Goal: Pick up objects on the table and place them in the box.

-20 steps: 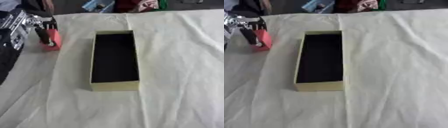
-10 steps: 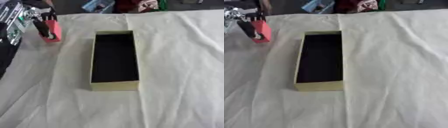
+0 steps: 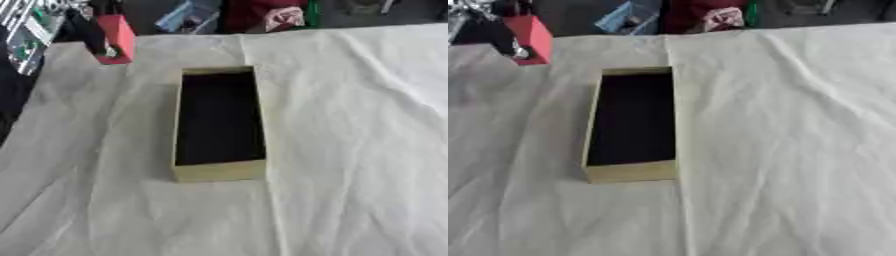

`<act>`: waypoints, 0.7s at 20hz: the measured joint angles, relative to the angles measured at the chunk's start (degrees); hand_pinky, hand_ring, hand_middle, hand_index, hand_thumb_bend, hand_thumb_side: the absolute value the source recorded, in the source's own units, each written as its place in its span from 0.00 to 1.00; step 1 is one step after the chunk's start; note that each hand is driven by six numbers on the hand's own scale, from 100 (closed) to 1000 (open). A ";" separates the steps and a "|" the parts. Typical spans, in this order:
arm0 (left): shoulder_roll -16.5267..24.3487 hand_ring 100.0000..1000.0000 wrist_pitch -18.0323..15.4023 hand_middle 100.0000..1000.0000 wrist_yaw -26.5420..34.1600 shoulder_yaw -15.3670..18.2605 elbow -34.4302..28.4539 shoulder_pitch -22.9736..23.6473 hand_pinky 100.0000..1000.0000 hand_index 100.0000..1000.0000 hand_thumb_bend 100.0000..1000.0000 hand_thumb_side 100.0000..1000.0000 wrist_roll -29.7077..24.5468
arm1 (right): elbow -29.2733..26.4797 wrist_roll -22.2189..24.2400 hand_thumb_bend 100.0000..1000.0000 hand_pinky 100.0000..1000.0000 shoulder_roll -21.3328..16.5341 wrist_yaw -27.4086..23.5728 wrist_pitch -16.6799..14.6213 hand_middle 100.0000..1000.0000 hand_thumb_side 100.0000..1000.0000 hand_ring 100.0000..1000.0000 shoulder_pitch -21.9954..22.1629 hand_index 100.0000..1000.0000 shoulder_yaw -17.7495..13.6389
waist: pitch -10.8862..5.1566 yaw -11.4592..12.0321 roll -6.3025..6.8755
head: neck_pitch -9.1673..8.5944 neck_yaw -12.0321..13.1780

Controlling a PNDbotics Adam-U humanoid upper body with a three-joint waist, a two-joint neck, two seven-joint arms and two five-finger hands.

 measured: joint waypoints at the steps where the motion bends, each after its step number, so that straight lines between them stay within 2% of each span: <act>1: -0.46 0.48 0.21 0.43 0.51 -0.44 -0.64 -0.14 0.51 0.53 0.20 0.00 -0.12 | 0.00 0.08 0.00 0.86 0.00 -0.16 -0.04 0.87 0.40 0.86 -0.18 0.83 0.01 | -0.08 -0.12 0.00 | 0.05 0.00; 5: -2.22 0.47 1.36 0.42 2.81 -2.29 -3.61 -0.47 0.49 0.52 0.20 0.00 -0.65 | 0.00 0.40 0.00 0.86 -0.02 -0.75 0.14 0.87 0.40 0.86 -0.82 0.83 0.05 | -0.83 -0.43 0.00 | 0.50 0.00; 14: -4.87 0.46 5.07 0.41 9.73 -6.65 -8.96 -0.63 0.48 0.50 0.22 0.00 -1.74 | 0.00 1.24 0.00 0.86 -0.17 -1.48 0.42 0.87 0.39 0.86 -2.98 0.83 0.89 | -0.85 -0.73 0.01 | 2.05 -0.57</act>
